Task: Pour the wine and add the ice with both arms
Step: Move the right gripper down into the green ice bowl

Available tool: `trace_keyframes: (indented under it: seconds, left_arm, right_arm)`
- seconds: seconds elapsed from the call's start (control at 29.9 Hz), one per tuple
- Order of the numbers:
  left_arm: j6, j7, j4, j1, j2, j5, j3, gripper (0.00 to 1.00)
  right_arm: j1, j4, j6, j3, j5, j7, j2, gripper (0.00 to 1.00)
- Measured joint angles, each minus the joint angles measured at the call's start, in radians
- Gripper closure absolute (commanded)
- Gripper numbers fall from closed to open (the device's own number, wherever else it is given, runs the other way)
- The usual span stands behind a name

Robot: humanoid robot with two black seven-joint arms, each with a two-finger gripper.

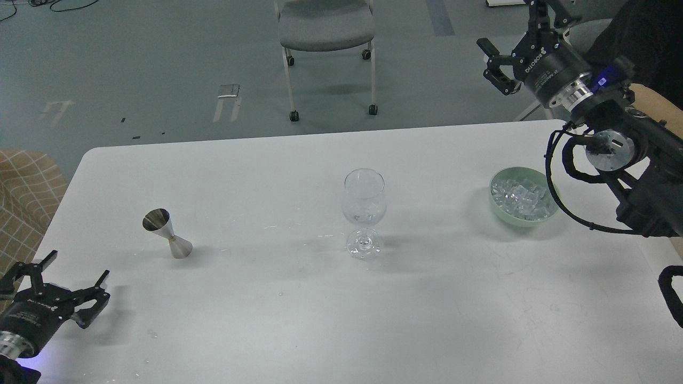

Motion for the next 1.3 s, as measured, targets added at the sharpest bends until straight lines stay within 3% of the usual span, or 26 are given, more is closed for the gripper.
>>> trace_keyframes:
  seconds: [0.2,0.3,0.4,0.6,0.7,0.94,1.07,1.3]
  left_arm:
    - [0.000,-0.004,0.005,-0.172,0.128,0.051,0.002,0.02]
    - [0.000,-0.048,0.018,-0.265,0.149,0.151,0.008,0.02]
    - [0.000,-0.121,0.034,-0.355,0.150,0.299,0.013,0.02]
    - [0.000,-0.313,0.037,-0.485,0.139,0.526,0.093,0.02]
    - [0.000,-0.363,0.034,-0.542,0.138,0.549,0.178,0.02]
    - [0.000,-0.371,0.034,-0.633,0.140,0.558,0.372,0.02]
    - [0.000,-0.368,0.033,-0.653,0.120,0.556,0.405,0.02]
    - [0.000,-0.368,0.028,-0.691,0.060,0.557,0.412,0.02]
  right_arm:
    - [0.018,0.001,0.000,0.000,-0.116,0.001,-0.004,0.00]
    - [0.021,0.005,0.000,0.001,-0.211,0.001,-0.010,0.00]
    - [0.023,0.022,0.000,0.001,-0.310,0.001,-0.029,0.00]
    - [0.003,0.154,-0.040,-0.006,-0.500,0.001,-0.135,0.00]
    - [-0.015,0.237,-0.091,-0.018,-0.614,0.001,-0.207,0.00]
    - [-0.107,0.472,-0.264,-0.048,-0.955,0.002,-0.399,0.00]
    - [-0.191,0.566,-0.380,-0.059,-1.177,0.006,-0.475,0.00]
    - [-0.338,0.563,-0.572,-0.063,-1.452,0.036,-0.514,0.00]
